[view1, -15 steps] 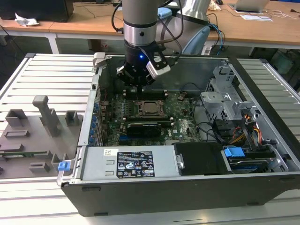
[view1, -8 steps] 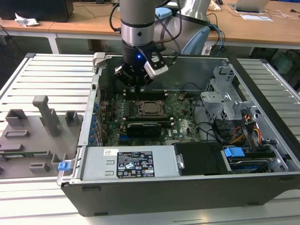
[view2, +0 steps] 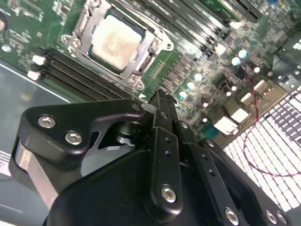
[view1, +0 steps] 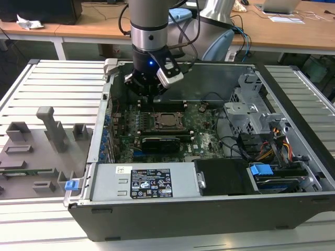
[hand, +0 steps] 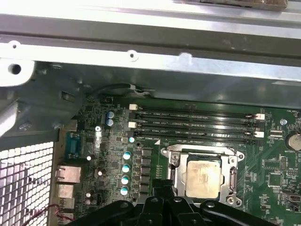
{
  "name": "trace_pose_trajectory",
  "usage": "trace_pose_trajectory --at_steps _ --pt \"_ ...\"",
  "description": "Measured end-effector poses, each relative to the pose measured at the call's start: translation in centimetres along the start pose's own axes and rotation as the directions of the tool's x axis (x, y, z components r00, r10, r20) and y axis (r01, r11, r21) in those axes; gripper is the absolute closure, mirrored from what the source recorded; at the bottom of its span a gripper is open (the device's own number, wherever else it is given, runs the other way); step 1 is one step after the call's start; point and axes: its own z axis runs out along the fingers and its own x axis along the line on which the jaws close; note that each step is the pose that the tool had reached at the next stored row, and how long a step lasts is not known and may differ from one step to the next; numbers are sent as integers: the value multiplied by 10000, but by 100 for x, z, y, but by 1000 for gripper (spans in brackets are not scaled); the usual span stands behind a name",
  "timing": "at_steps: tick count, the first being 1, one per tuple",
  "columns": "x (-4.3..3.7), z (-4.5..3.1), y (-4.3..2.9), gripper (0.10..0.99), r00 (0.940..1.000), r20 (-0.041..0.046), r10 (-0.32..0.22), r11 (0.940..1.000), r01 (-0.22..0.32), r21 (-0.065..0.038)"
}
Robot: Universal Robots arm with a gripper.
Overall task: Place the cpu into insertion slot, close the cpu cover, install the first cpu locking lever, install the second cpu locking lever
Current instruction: 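Install the first cpu locking lever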
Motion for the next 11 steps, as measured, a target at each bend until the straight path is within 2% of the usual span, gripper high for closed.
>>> trace_pose_trajectory --at_steps 2,6,11 --pt "47 8 51 980 10000 2 1 10000 -1 -1" --pt "49 36 166 980 10000 2 1 10000 -1 -1" --pt "59 39 187 980 10000 1 1 10000 -1 -1"
